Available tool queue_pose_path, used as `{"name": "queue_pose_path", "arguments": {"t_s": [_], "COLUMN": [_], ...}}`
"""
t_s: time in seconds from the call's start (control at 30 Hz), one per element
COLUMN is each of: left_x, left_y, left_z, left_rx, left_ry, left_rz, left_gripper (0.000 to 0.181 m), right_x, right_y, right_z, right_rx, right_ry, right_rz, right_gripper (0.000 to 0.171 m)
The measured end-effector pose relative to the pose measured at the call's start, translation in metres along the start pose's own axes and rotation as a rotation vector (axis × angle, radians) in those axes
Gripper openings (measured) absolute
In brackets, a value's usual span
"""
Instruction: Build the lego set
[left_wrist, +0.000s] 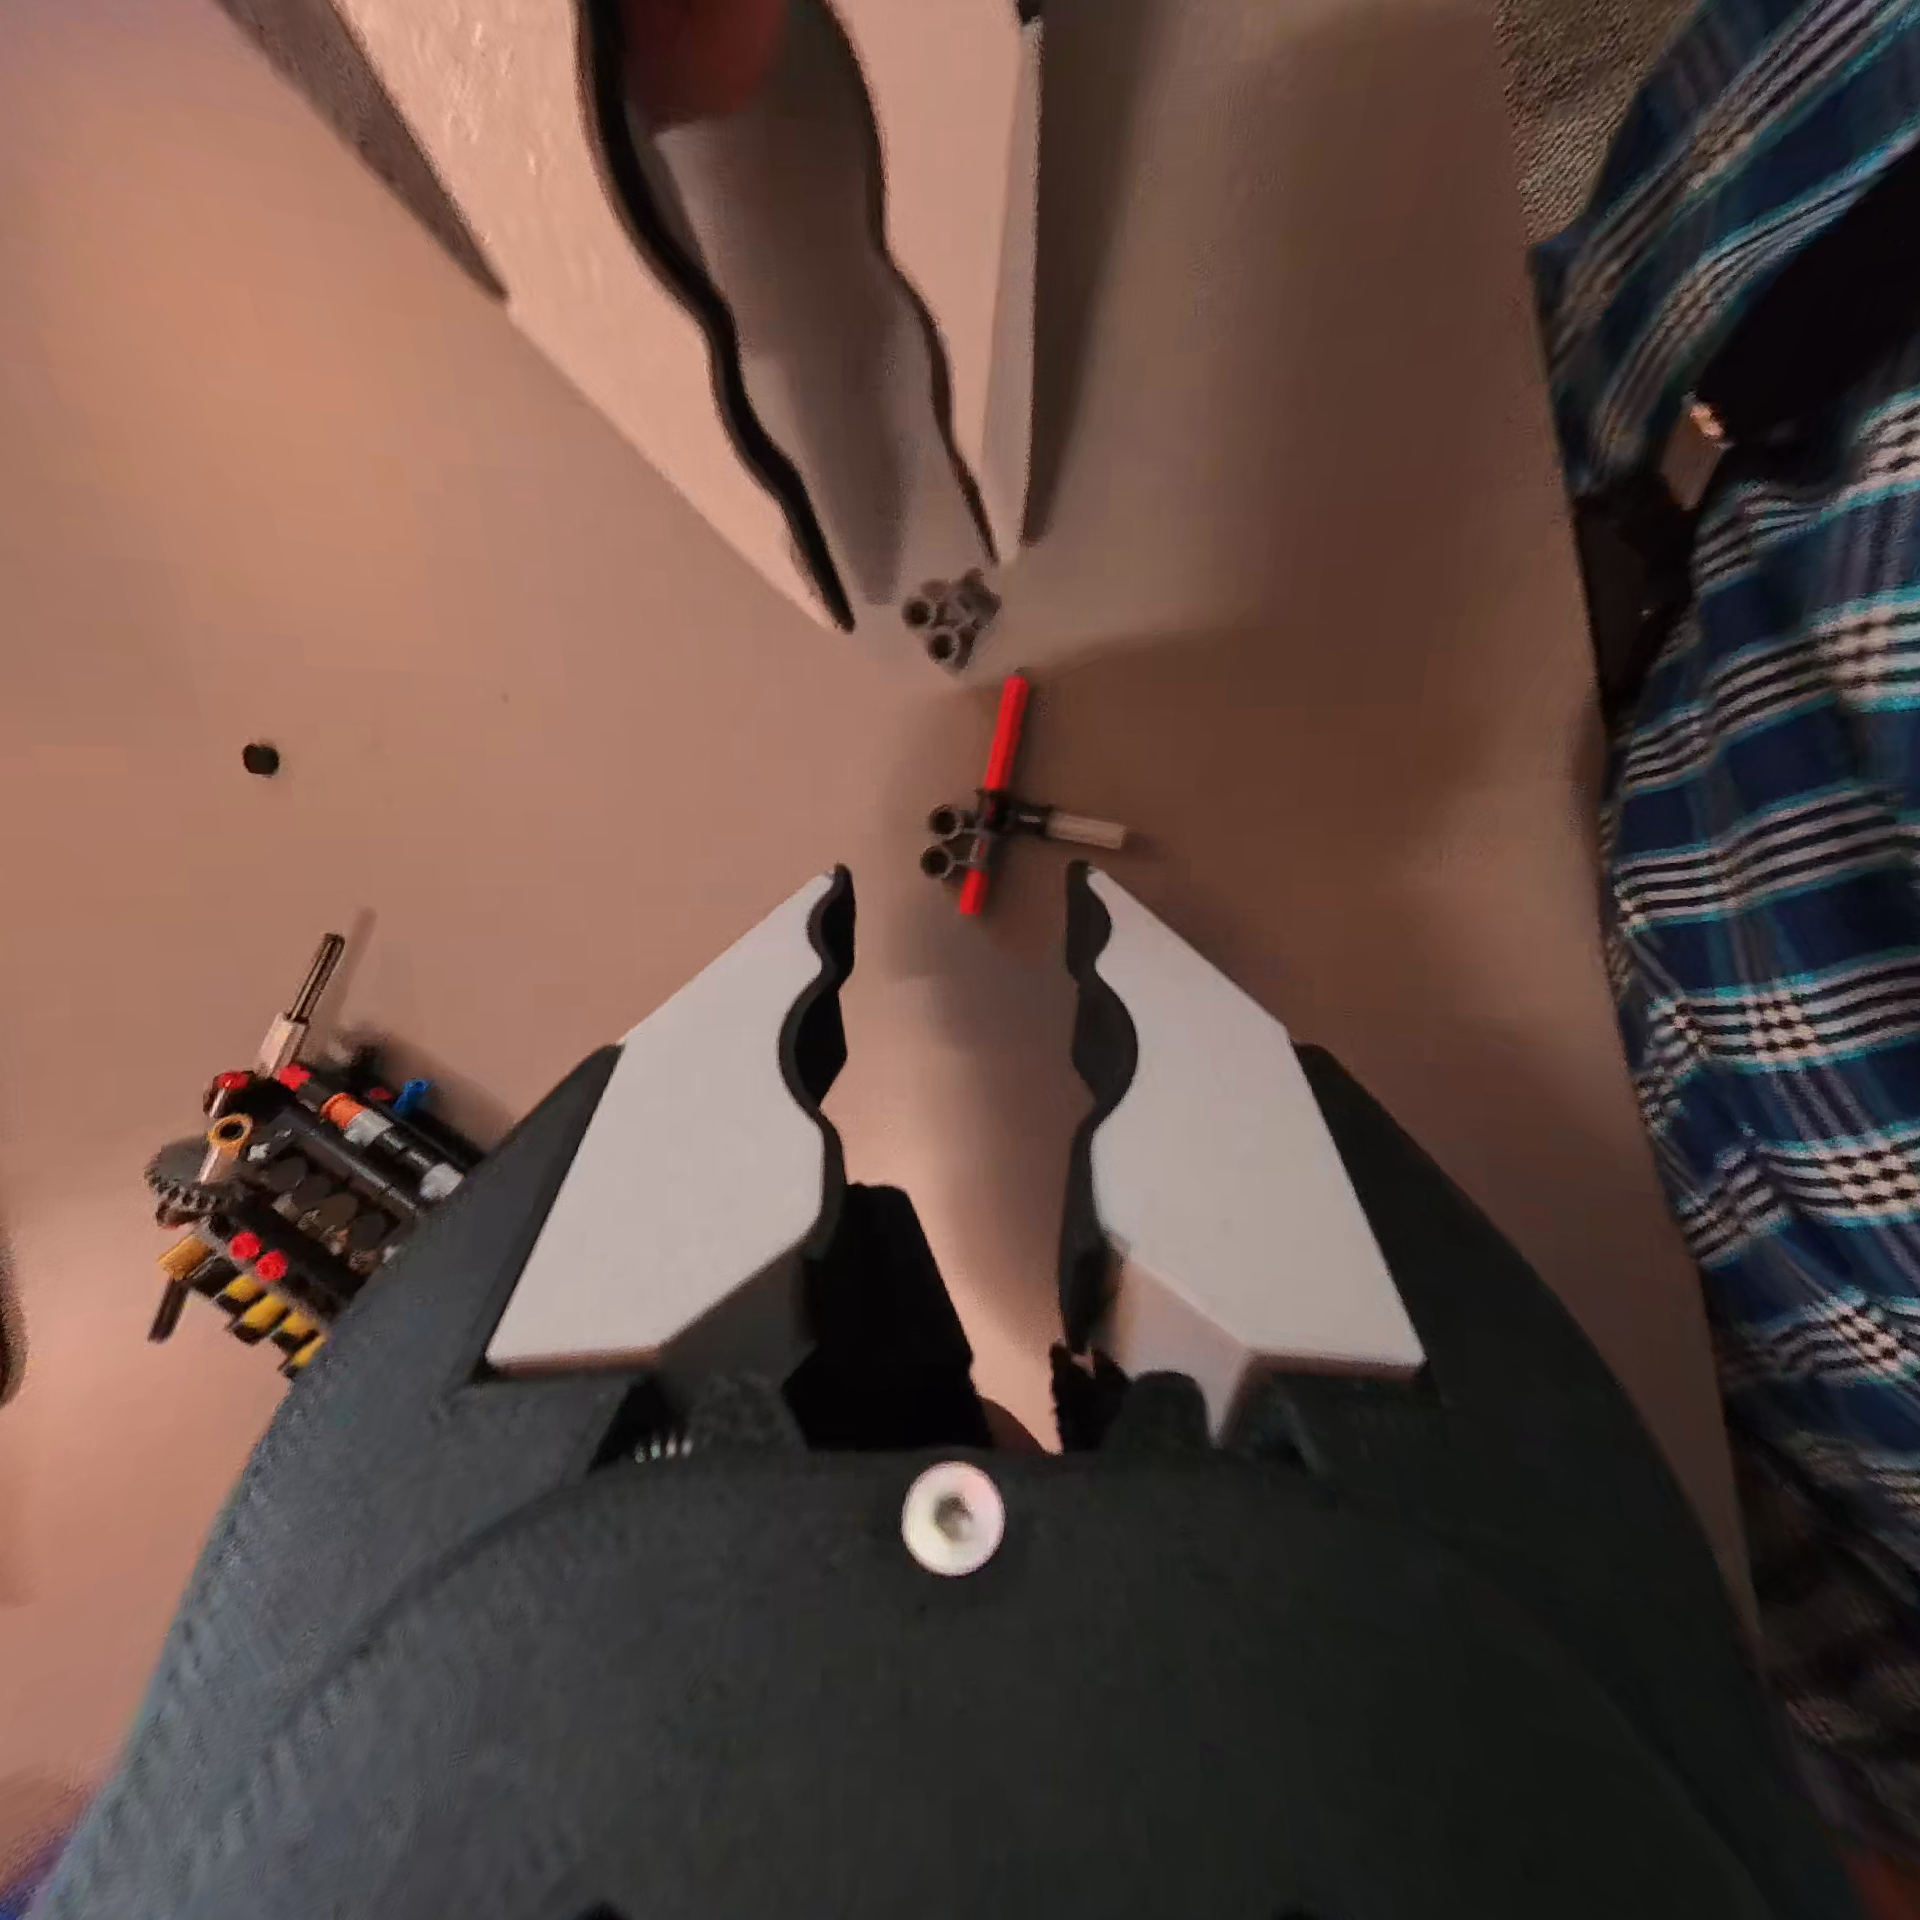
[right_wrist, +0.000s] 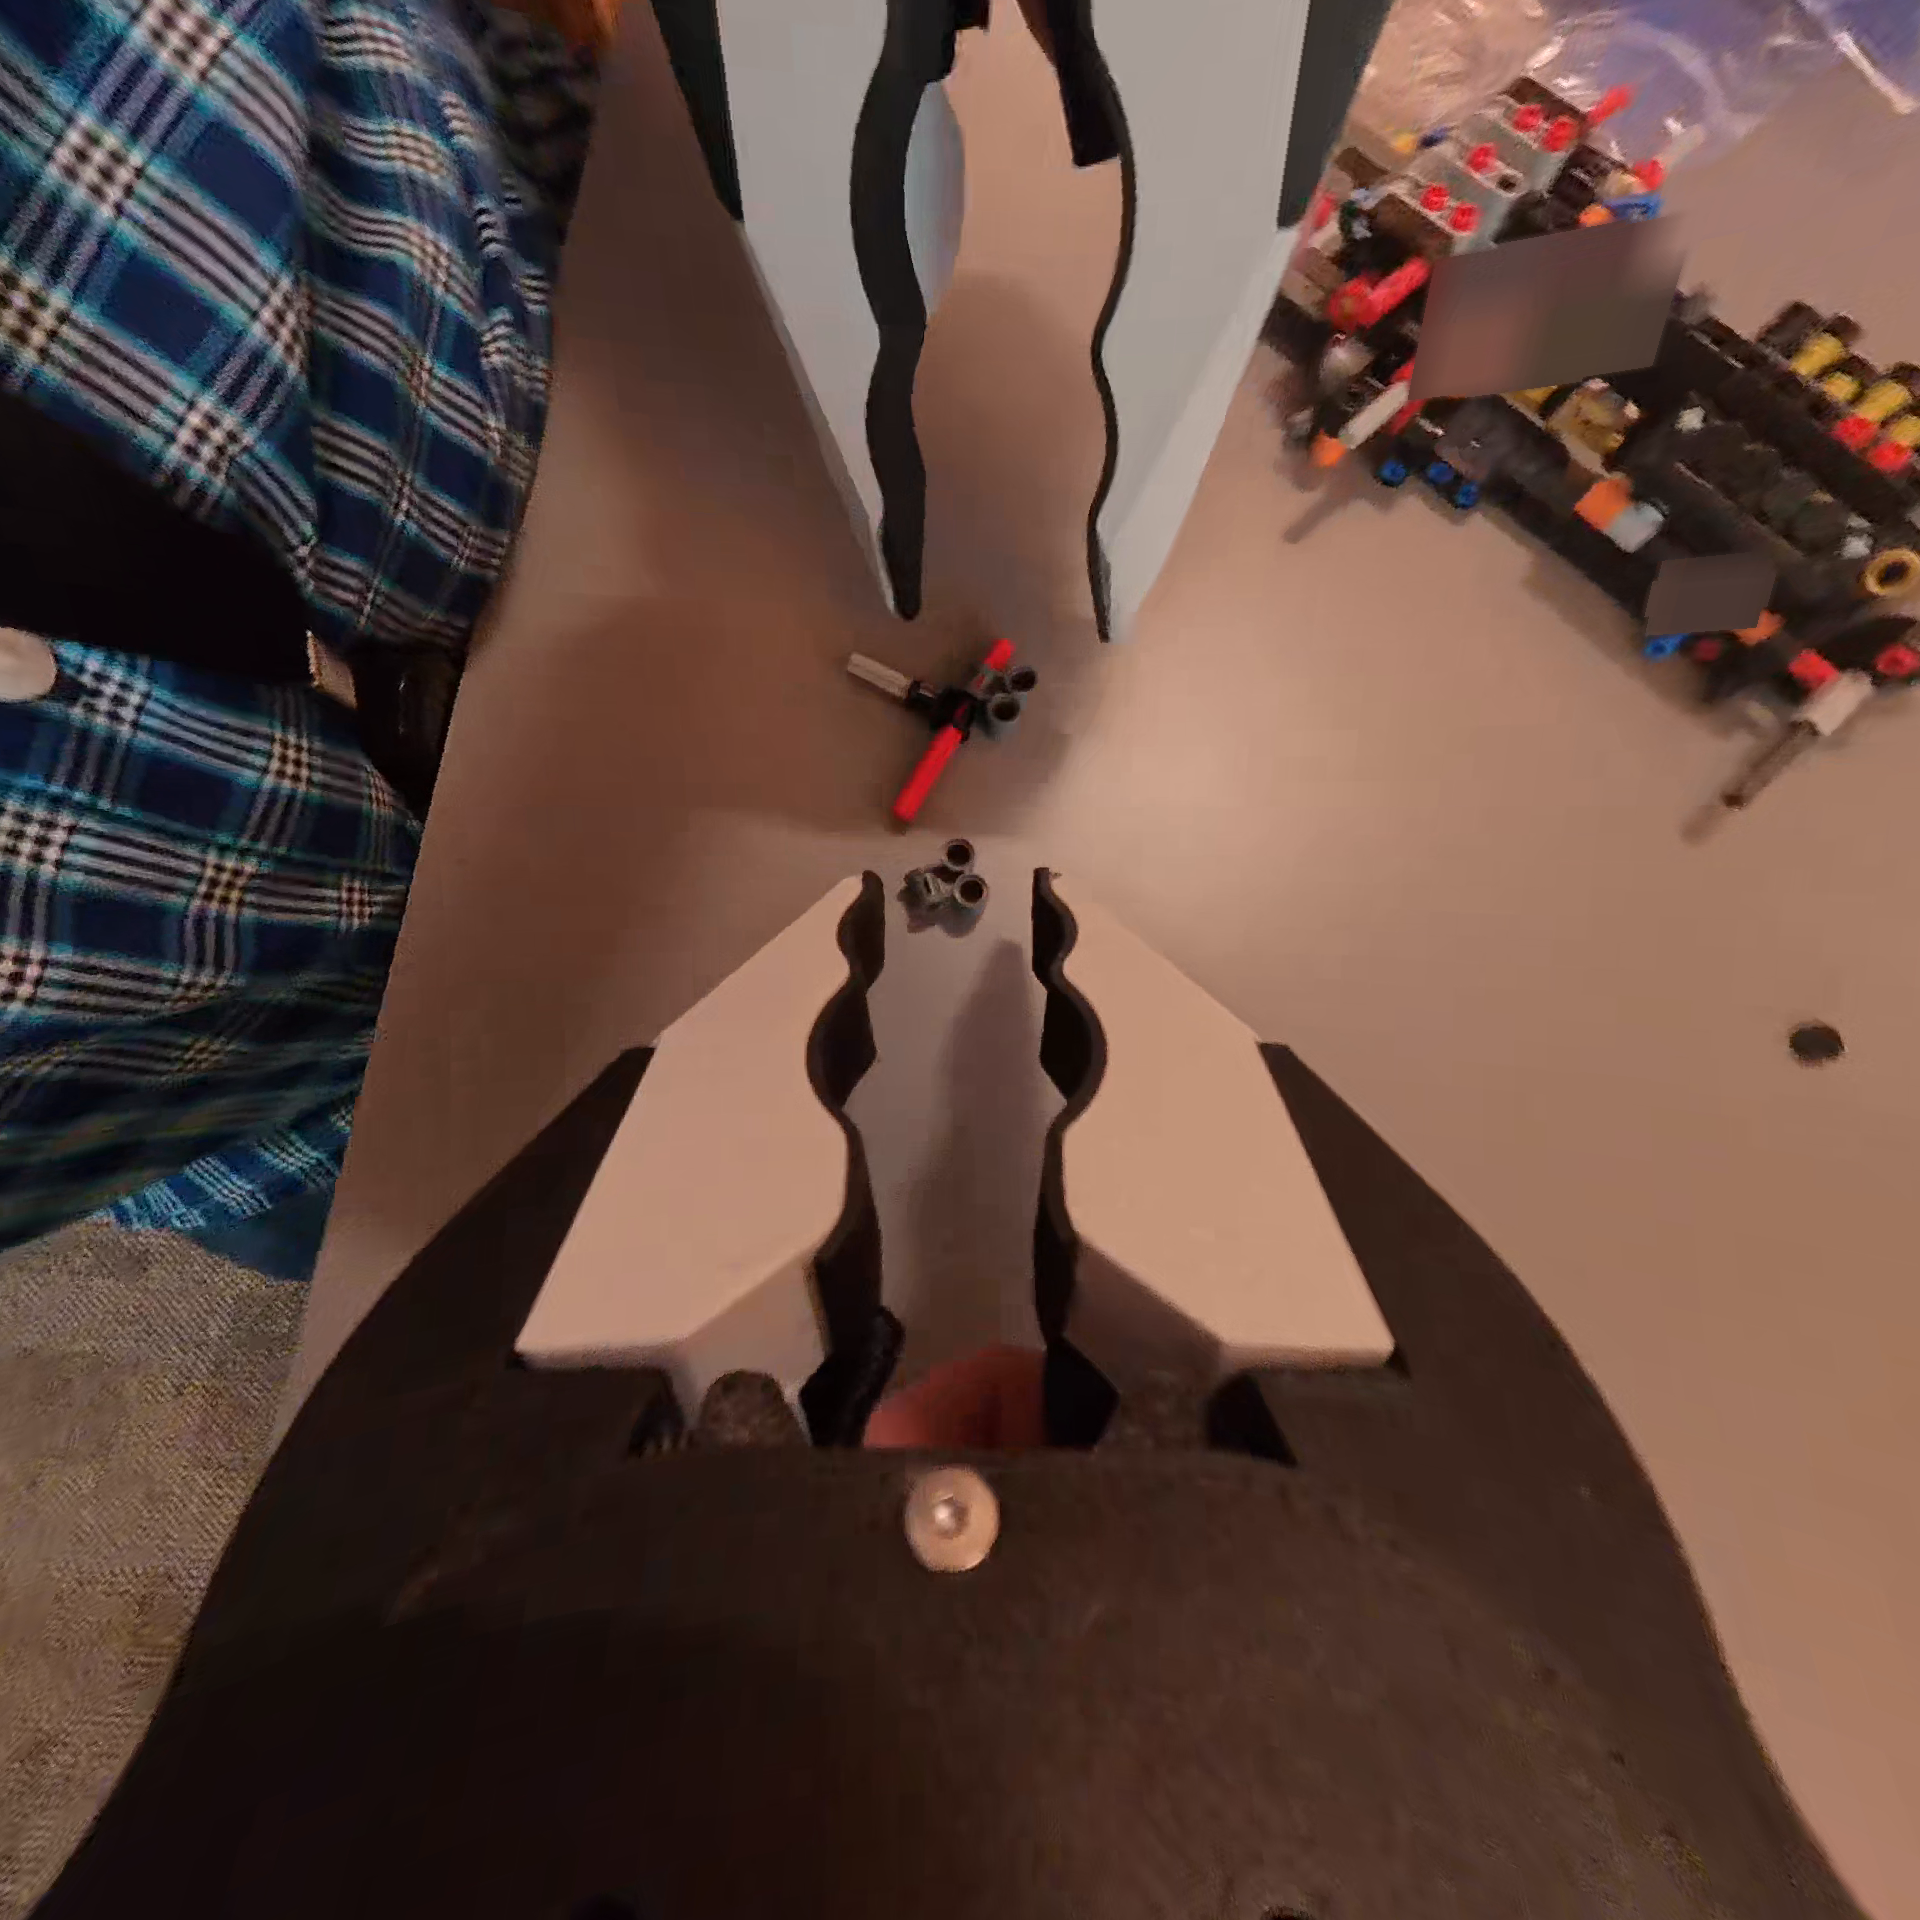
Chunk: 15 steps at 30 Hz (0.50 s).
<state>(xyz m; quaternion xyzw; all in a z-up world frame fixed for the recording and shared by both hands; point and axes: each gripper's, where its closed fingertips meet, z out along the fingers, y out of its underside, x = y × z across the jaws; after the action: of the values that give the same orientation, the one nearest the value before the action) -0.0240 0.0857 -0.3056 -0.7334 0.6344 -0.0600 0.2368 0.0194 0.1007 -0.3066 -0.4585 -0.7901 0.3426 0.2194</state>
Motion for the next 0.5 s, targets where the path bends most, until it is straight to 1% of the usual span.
{"name": "queue_pose_path", "arguments": {"t_s": [0.1,0.13,0.2,0.43,0.5], "left_x": [0.003,0.006,0.007,0.007,0.007], "left_y": [-0.003,-0.004,-0.003,-0.005,-0.006], "left_z": [0.004,0.005,0.009,0.013,0.014], "left_rx": [0.031,0.041,0.044,0.067,0.076], "left_ry": [-0.011,0.006,0.005,-0.015,-0.033], "left_rz": [0.002,-0.007,-0.014,-0.040,-0.057], "left_gripper": [0.049,0.052,0.053,0.035,0.034], "right_x": [0.001,0.001,-0.001,-0.004,-0.002], "right_y": [0.006,0.006,0.004,0.004,0.004], "right_z": [0.007,0.009,0.011,0.012,0.011], "right_rx": [-0.042,-0.040,-0.028,-0.017,-0.035], "right_ry": [-0.033,-0.037,-0.044,0.019,0.065], "right_rz": [-0.025,-0.025,-0.013,0.066,0.094], "right_gripper": [0.018,0.012,0.012,0.011,0.011]}}
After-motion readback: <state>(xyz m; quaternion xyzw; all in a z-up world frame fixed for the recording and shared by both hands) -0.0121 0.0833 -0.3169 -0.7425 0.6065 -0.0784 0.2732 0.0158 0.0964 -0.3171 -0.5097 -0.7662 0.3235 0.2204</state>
